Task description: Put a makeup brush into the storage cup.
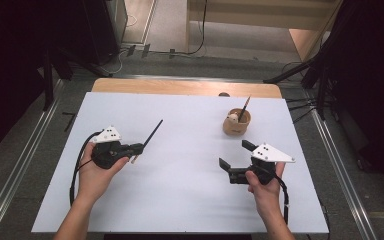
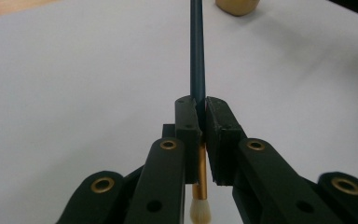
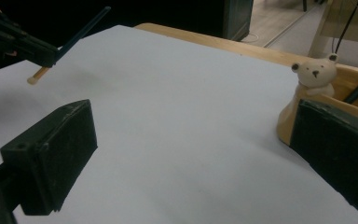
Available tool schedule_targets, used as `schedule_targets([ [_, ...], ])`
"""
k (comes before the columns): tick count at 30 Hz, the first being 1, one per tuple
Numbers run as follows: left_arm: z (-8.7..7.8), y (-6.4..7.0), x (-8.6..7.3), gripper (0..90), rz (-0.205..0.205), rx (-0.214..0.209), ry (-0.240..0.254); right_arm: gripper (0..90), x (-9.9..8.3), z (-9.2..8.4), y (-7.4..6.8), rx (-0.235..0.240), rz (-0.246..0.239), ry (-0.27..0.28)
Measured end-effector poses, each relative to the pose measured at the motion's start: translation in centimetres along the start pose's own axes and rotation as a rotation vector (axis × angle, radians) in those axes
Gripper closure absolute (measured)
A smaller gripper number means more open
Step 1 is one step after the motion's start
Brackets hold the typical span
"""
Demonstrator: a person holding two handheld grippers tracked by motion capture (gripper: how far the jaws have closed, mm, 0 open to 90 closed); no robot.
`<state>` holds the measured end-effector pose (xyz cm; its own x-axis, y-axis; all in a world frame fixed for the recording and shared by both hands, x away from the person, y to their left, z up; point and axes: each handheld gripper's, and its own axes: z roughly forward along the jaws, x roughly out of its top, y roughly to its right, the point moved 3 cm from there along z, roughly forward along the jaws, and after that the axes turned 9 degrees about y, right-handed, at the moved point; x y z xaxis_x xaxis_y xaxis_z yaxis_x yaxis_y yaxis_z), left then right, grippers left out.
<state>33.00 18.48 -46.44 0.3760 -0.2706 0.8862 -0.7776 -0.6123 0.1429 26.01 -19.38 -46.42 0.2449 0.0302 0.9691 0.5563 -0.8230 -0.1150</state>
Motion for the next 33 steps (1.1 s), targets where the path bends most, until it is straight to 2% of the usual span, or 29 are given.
schedule_targets([
  [7,0.6,0.8,-0.5,84.8,0.002,-0.008,0.042,3.7,1.0,1.7,-1.1,0.01,0.012,0.01],
  [9,0.8,1.0,-0.5,84.7,-0.007,-0.014,0.054,4.4,1.6,2.7,-1.8,0.015,0.02,0.014],
  [15,1.2,1.5,-0.2,84.8,-0.014,-0.025,0.097,4.6,2.6,4.4,-3.0,0.048,0.028,0.028],
  [21,1.6,2.4,-0.3,84.8,-0.018,-0.046,0.129,4.8,2.1,5.3,-4.7,0.092,0.047,0.023],
  [25,1.8,3.3,-0.5,84.8,-0.019,-0.063,0.15,7.7,1.5,5.4,-5.1,0.097,0.083,0.018],
  [26,2.0,3.6,-0.5,84.7,-0.038,-0.076,0.175,10.8,1.2,5.5,-5.3,0.091,0.121,0.022],
  [28,2.1,3.8,-0.6,84.8,-0.045,-0.081,0.175,12.0,1.1,5.5,-5.6,0.094,0.145,0.033],
  [31,2.7,4.8,-0.8,84.8,-0.042,-0.101,0.191,14.0,1.1,5.5,-6.0,0.071,0.153,0.038],
  [33,2.9,5.2,-0.8,84.7,-0.043,-0.108,0.206,20.4,1.2,5.6,-6.3,0.085,0.171,0.05],
])
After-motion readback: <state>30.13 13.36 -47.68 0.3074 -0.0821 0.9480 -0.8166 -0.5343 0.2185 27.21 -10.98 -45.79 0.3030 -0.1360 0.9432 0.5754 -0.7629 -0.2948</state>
